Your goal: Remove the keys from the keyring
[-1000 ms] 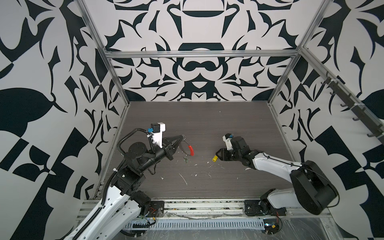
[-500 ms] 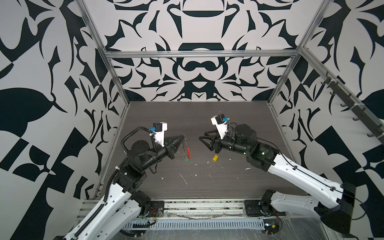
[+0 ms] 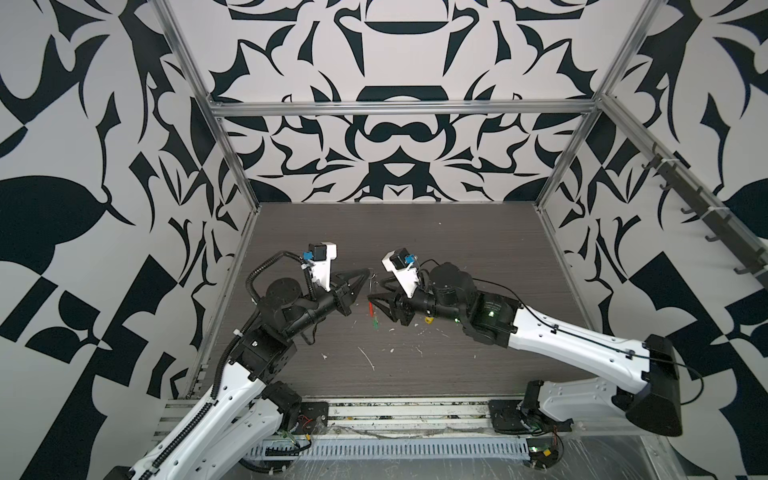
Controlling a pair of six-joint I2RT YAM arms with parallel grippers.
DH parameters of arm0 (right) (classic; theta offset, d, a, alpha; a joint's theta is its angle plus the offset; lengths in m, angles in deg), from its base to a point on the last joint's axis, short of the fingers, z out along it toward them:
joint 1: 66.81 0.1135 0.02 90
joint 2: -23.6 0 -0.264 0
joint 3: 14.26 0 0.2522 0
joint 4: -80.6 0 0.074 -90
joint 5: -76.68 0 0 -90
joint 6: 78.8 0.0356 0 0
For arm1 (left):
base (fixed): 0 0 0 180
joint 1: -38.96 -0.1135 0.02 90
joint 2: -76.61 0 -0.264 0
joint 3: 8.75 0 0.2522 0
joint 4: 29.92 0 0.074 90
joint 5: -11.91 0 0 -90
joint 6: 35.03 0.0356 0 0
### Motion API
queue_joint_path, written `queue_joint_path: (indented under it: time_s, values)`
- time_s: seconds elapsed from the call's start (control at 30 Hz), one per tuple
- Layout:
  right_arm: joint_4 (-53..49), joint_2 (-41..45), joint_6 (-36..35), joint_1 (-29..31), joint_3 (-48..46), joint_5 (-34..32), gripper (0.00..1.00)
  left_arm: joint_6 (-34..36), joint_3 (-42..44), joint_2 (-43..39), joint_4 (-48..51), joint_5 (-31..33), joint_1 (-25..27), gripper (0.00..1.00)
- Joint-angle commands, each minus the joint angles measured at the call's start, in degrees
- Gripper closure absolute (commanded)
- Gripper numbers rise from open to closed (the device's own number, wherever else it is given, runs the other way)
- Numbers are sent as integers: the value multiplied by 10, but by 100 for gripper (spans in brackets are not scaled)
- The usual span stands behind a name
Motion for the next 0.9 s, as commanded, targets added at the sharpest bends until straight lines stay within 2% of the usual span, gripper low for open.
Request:
queue_joint_path:
  time_s: [0.0, 0.23, 0.43, 0.53, 0.67, 0.87]
  values:
    - [47, 1, -4, 6, 11, -24, 46, -10, -21, 0, -30, -6, 1, 100]
    - [82, 8, -2, 25, -4, -76, 46, -16, -16, -2, -36, 6, 2, 100]
    - [98, -9, -1, 61, 4, -150, 41, -29, -11, 3, -46, 21, 2, 100]
    - [62, -22, 1, 64, 19, -205, 41, -32, -10, 4, -47, 22, 1, 100]
    - [44, -23, 0, 64, 17, -214, 50, -32, -10, 0, -47, 20, 2, 100]
    - [41, -20, -15, 64, 12, -181, 72, -32, -10, 1, -45, 13, 2, 100]
